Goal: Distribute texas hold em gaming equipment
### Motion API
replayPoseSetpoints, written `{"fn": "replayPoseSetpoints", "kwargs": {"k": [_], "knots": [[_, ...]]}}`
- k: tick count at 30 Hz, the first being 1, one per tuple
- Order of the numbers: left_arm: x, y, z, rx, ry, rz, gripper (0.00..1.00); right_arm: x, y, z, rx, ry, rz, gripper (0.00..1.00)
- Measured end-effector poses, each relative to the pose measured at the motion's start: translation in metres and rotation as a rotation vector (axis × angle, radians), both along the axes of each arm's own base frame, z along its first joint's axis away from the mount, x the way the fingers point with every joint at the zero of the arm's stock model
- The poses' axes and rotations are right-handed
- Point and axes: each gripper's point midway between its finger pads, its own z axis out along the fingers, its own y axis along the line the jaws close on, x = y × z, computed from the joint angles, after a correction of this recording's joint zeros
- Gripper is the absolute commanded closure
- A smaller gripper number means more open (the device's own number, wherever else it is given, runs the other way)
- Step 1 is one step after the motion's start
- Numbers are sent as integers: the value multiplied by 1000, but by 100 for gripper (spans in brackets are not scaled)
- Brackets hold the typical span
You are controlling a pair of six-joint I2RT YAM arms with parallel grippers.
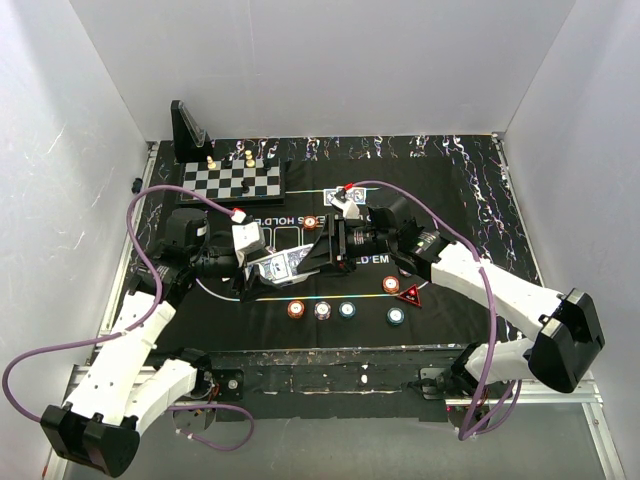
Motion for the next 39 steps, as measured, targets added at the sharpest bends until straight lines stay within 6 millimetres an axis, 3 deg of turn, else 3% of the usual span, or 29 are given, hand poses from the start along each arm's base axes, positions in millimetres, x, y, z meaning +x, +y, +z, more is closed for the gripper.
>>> {"fn": "replayPoseSetpoints", "kwargs": {"k": [7, 20, 29, 35, 39], "knots": [[-2, 0, 2, -8, -3, -5, 100, 2, -2, -8, -21, 0, -4, 58], [-7, 1, 5, -14, -6, -6, 100, 10, -17, -39, -60, 49, -58, 74], [-11, -1, 11, -41, -3, -13, 100, 12, -28, -14, -9, -13, -97, 73], [-13, -4, 14, -70, 13, -11, 100, 13, -36, -18, -47, -23, -106, 75], [-14, -5, 13, -86, 31, -10, 100, 16, -45, -10, -54, -49, -129, 80]]}}
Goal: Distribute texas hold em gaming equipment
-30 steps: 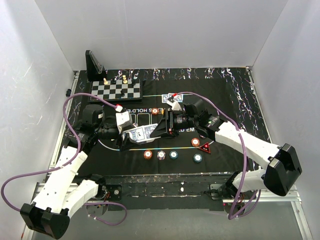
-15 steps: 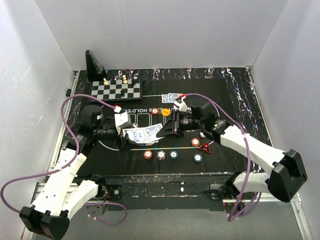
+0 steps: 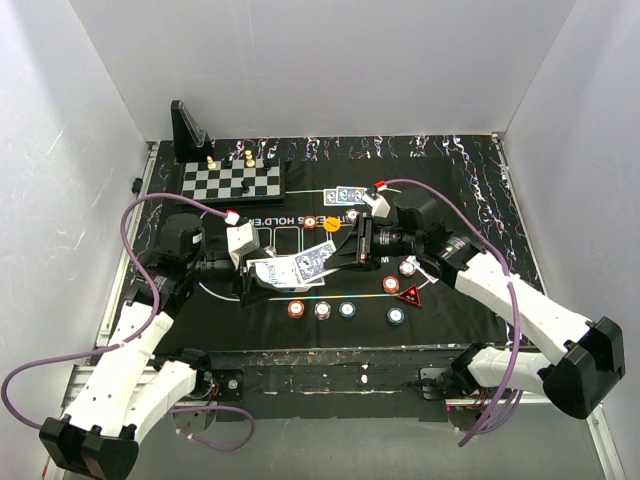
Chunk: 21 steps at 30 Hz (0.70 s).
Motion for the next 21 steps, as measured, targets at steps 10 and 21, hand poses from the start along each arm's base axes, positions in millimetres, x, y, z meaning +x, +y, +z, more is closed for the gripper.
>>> {"fn": "replayPoseSetpoints", "kwargs": {"k": [10, 21], "knots": [[-6, -5, -2, -80, 47, 11, 100, 8, -12, 50, 43, -114, -22, 91], [2, -16, 24, -291, 128, 20, 100, 38, -57, 123, 89, -258, -156, 99]]}}
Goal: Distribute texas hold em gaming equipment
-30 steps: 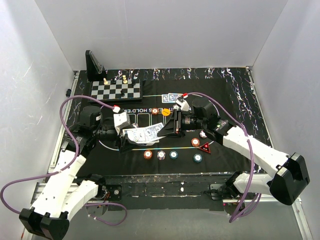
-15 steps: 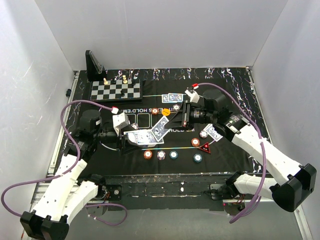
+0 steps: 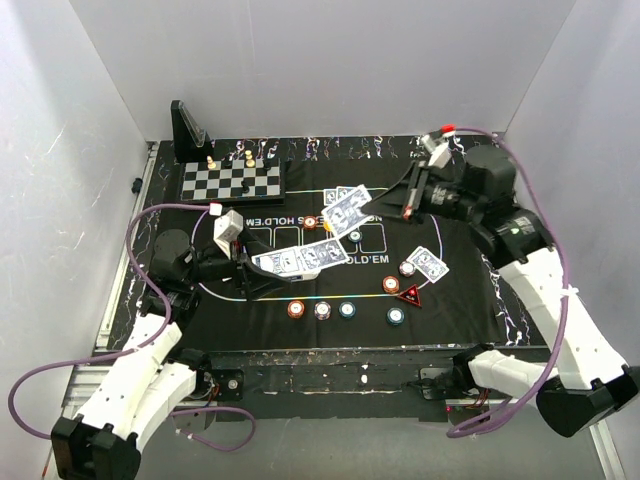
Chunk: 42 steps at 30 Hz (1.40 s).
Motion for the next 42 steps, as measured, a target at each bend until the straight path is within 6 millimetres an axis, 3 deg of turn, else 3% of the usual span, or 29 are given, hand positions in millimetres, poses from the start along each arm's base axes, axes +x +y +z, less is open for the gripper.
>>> {"fn": "replayPoseSetpoints", "kwargs": {"k": [5, 9, 14, 21, 25, 27, 33, 37, 42], "knots": [[5, -5, 11, -77, 62, -14, 100, 23, -32, 29, -13, -86, -108, 99], [1, -6, 27, -120, 42, -35, 100, 42, -44, 26, -112, -131, -169, 99], [-8, -5, 45, -159, 10, -53, 100, 62, -62, -18, -289, -103, -244, 99], [-17, -3, 67, -193, -44, -68, 100, 78, -77, -98, -488, 0, -266, 99], [-20, -2, 73, -201, -57, -72, 100, 88, -74, -137, -587, 53, -244, 99], [-21, -2, 77, -203, -64, -73, 100, 90, -63, -154, -642, 52, -209, 99], [-23, -1, 85, -202, -76, -73, 100, 92, -36, -196, -803, 12, -128, 99], [-25, -1, 89, -200, -81, -73, 100, 104, -39, -205, -895, -64, -189, 99], [-26, 0, 90, -196, -77, -73, 100, 109, -57, -227, -998, -97, -301, 99]]}}
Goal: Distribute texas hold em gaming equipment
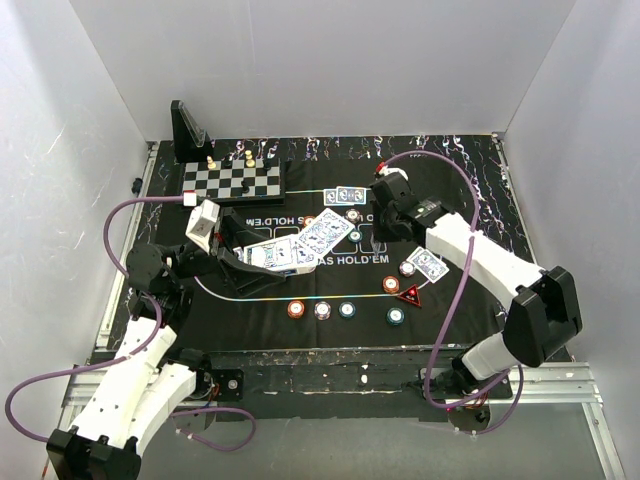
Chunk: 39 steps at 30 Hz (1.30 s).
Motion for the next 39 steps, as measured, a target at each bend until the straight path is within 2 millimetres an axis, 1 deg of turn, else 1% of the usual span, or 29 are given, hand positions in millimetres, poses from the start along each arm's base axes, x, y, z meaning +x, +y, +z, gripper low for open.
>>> {"fn": "replayPoseSetpoints", "kwargs": {"k": [2, 4, 6, 9, 11, 13, 15, 18, 22, 24, 26, 30, 35, 37, 39], "knots": [[0, 0, 0, 2, 5, 0, 100, -3, -4, -8, -46, -7, -15, 99], [0, 0, 0, 4, 10, 0, 100, -4, 2, -11, -83, -22, -7, 99], [0, 0, 0, 6, 11, 1, 100, -5, 15, -12, -113, -36, 15, 99], [-1, 0, 1, 8, 13, 2, 100, -1, 43, -19, -159, -53, 59, 99], [-2, 1, 3, 9, 10, 3, 100, -3, 57, -29, -191, -52, 86, 99], [-3, 1, 4, 9, 7, 4, 100, -6, 67, -41, -226, -46, 106, 99], [-4, 2, 6, 9, 1, 4, 100, -10, 70, -50, -256, -43, 112, 99], [-6, 2, 8, 8, -5, 5, 100, -12, 73, -58, -284, -45, 112, 99], [-7, 2, 8, 9, -3, 5, 100, -14, 78, -56, -304, -71, 110, 99], [-7, 2, 8, 8, 0, 4, 100, -12, 83, -55, -310, -85, 110, 99], [-7, 2, 8, 7, 2, 4, 100, -10, 90, -58, -318, -89, 116, 99], [-7, 2, 9, 5, 2, 2, 100, -9, 107, -73, -338, -78, 139, 99], [-7, 2, 9, 4, 6, 2, 100, -5, 139, -90, -352, -70, 173, 99], [-8, 2, 10, 4, 5, 2, 100, -5, 145, -101, -367, -57, 182, 99], [-8, 2, 10, 4, 5, 2, 100, -8, 147, -114, -394, -35, 192, 98]]}}
